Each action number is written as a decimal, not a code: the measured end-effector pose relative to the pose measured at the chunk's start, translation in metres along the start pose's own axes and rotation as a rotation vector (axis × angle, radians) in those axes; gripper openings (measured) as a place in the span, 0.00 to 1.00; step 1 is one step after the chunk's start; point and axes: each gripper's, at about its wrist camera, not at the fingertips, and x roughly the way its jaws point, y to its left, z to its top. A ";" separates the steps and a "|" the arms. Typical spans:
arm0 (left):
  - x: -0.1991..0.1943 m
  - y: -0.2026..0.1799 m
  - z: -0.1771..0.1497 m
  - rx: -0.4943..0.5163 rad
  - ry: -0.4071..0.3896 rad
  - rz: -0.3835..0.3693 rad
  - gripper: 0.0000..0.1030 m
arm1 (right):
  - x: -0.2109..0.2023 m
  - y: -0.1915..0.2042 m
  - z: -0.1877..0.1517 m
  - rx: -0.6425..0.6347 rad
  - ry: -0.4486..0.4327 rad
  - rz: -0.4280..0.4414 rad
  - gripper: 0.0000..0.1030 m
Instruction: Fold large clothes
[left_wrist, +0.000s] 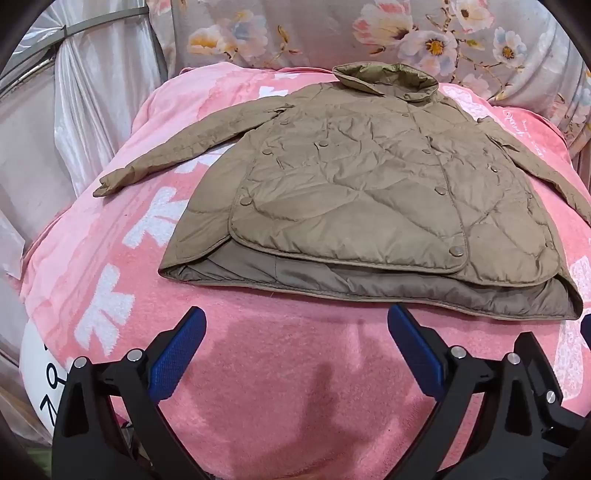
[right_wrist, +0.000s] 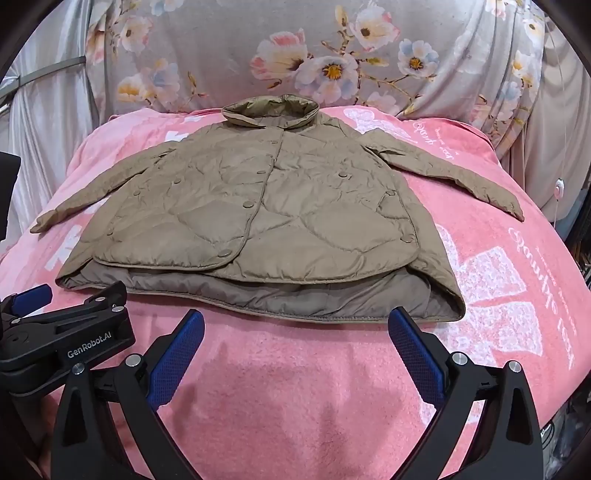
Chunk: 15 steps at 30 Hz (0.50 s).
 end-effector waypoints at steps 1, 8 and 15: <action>0.000 0.000 0.000 -0.001 0.000 -0.001 0.93 | 0.000 0.000 0.000 0.001 0.000 0.001 0.95; -0.001 0.001 0.002 0.000 -0.007 -0.001 0.93 | 0.000 0.000 0.000 0.005 0.000 0.005 0.95; -0.006 0.010 0.006 0.004 -0.021 0.006 0.93 | 0.002 0.000 -0.003 0.004 -0.004 0.006 0.95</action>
